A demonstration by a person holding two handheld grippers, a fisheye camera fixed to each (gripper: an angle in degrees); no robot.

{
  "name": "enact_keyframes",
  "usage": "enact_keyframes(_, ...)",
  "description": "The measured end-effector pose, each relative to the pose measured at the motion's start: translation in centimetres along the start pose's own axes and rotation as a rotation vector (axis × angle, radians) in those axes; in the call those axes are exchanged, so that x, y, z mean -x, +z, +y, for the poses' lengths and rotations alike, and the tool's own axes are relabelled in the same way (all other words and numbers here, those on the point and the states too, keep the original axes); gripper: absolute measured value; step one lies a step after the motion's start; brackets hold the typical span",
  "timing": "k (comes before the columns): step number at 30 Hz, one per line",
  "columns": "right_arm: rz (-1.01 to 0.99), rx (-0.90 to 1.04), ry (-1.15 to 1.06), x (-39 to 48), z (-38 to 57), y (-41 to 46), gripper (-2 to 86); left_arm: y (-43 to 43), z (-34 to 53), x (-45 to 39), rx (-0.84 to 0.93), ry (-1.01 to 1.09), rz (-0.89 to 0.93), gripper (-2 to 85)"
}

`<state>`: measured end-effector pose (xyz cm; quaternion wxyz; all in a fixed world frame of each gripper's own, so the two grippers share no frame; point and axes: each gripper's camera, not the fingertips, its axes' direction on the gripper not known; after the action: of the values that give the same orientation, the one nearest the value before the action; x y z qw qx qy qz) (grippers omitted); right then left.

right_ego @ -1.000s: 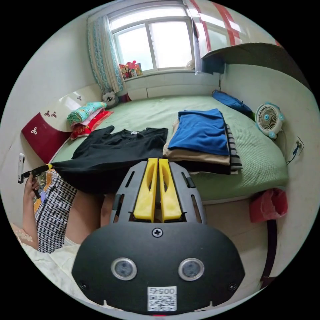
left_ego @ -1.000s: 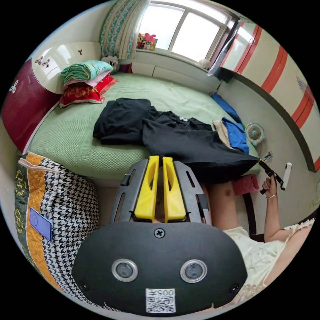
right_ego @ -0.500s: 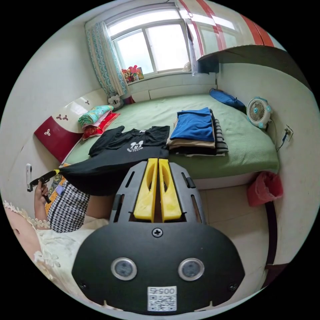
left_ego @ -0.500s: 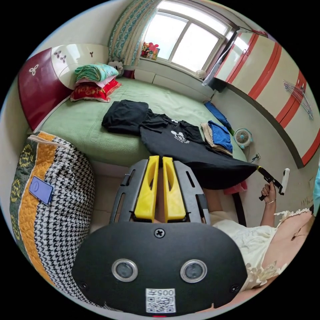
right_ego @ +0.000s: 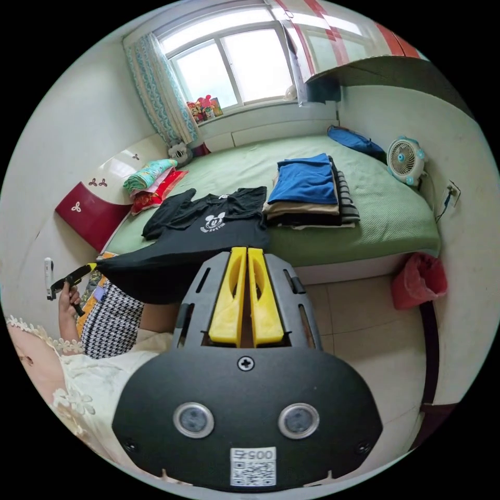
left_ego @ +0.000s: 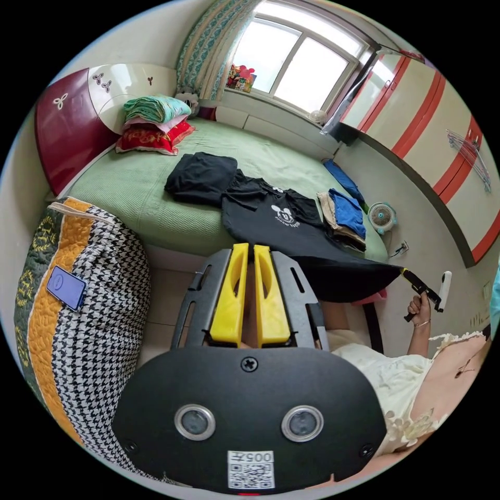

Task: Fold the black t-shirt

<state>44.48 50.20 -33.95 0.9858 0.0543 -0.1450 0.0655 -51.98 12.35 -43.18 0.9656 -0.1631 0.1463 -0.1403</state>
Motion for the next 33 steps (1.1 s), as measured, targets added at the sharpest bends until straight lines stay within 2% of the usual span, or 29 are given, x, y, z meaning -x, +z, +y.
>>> enact_keyframes(5, -0.024, 0.015, 0.004, 0.1, -4.3, 2.8, -1.2, 1.9, -4.3, 0.5, 0.011, 0.006, 0.014, 3.1)
enact_keyframes(12, 0.045, -0.006, -0.072, 1.1, -14.2, 8.9, -1.3, 8.3, -17.3, 1.0, 0.051, 0.089, -0.011, 3.6)
enact_keyframes(18, 0.095, 0.027, -0.105, 1.4, -29.2, 19.8, -1.1, 18.3, -32.8, 2.0, 0.126, 0.073, -0.024, 3.9)
enact_keyframes(20, 0.138, 0.073, -0.064, 1.3, -36.3, 26.0, -1.0, 21.3, -37.3, 2.0, 0.108, 0.066, -0.027, 4.2)
enact_keyframes(22, 0.121, 0.098, -0.011, 0.8, -40.8, 30.6, -0.7, 25.4, -42.1, 2.1, 0.112, 0.030, -0.119, 6.1)
enact_keyframes(25, 0.151, 0.211, 0.093, 0.0, -45.2, 36.8, 1.8, 29.3, -45.1, 2.8, 0.162, -0.028, -0.199, 9.4)
enact_keyframes(27, 0.140, 0.177, 0.080, 0.3, -45.7, 37.8, 1.9, 30.5, -45.3, 3.2, 0.156, -0.033, -0.160, 9.9)
enact_keyframes(33, 0.049, 0.249, -0.205, 2.3, -38.8, 37.6, 6.4, 32.7, -39.3, 3.5, 0.261, 0.142, -0.071, 13.2)
